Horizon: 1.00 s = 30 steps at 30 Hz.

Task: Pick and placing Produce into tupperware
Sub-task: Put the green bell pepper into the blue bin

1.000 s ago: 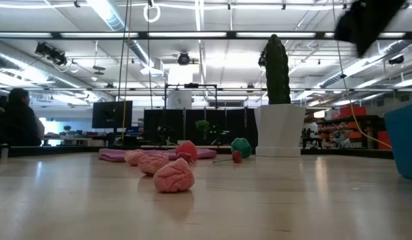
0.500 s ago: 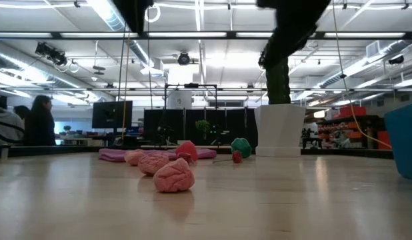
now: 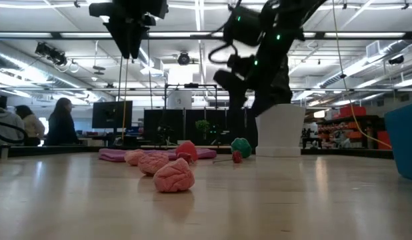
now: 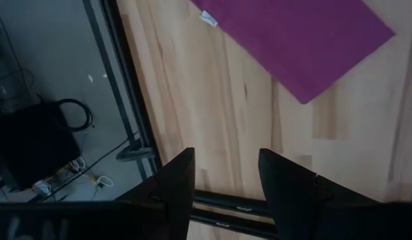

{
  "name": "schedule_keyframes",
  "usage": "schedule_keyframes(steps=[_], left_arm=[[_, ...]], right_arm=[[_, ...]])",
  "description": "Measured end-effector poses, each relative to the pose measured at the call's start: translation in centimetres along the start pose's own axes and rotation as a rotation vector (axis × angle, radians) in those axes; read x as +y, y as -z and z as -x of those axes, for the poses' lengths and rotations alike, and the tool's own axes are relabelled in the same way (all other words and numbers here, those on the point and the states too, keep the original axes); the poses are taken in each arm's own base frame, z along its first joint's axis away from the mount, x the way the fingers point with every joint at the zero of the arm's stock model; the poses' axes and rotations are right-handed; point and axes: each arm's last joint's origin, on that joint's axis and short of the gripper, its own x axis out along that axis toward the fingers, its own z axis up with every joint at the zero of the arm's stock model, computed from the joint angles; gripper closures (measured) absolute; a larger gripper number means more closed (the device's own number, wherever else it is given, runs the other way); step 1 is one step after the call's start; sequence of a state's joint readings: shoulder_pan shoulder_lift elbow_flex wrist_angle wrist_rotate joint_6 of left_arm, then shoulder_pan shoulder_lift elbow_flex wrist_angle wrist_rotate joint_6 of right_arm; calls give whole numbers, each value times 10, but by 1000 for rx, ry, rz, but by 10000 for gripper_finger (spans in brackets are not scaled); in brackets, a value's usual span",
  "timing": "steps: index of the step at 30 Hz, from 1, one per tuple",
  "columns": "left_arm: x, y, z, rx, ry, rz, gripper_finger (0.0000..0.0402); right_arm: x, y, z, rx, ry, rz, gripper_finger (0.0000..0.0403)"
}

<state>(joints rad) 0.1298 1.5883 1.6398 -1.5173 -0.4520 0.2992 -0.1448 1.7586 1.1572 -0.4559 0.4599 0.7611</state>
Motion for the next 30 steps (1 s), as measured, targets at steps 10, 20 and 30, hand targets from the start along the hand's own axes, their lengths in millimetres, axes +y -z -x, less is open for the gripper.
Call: schedule_keyframes(steps=[10, 20, 30], left_arm=[[20, 8, -10, 35, 1, 78, 230], [28, 12, -14, 49, 2, 112, 230], [29, 11, -14, 42, -1, 114, 230]], right_arm=[[0, 9, -27, 16, 66, 6, 137], [-5, 6, -37, 1, 110, -47, 137], [-6, 9, -51, 7, 125, -53, 137]])
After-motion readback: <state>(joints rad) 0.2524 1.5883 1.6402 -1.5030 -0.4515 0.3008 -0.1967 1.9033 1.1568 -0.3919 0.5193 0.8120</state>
